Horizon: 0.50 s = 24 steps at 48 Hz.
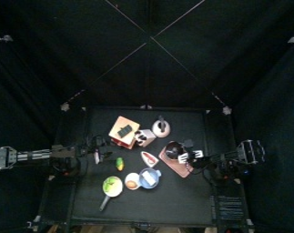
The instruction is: Push plate back
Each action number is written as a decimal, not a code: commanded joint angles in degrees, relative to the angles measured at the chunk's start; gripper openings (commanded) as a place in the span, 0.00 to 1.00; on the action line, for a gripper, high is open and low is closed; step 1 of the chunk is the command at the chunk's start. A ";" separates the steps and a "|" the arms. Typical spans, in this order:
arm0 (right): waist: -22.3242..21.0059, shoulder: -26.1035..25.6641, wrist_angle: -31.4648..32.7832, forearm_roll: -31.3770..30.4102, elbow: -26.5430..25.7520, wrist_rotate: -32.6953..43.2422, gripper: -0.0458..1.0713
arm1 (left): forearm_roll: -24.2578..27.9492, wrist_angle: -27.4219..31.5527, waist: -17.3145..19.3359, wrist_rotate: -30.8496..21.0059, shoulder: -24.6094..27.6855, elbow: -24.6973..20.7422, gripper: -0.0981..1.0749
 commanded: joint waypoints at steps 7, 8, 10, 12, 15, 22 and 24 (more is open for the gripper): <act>-4.22 -0.97 -0.53 -2.20 0.44 -0.18 0.53 | -0.09 -0.09 0.09 0.00 0.18 -0.79 0.82; -4.57 -0.97 -0.62 -2.46 0.44 -0.18 0.53 | 0.00 -0.09 0.09 -0.09 0.18 -0.79 0.82; -5.27 -0.97 -0.79 -3.34 0.35 -0.18 0.53 | 0.00 -0.09 0.09 0.00 0.09 -0.79 0.82; -6.06 -0.97 -1.14 -4.31 0.26 -0.18 0.53 | 0.00 -0.09 0.09 -0.09 0.18 -0.79 0.82; -7.47 -0.97 -2.02 -5.62 0.09 -0.18 0.53 | -0.09 -0.09 0.09 0.00 0.18 -0.79 0.82; -10.90 -0.97 -5.54 -8.61 -0.62 -0.53 0.53 | 0.00 -0.09 0.09 0.00 0.09 -0.79 0.82; -11.69 -0.88 -6.24 -9.14 -0.88 -0.62 0.53 | 0.00 -0.09 0.09 0.00 0.18 -0.79 0.82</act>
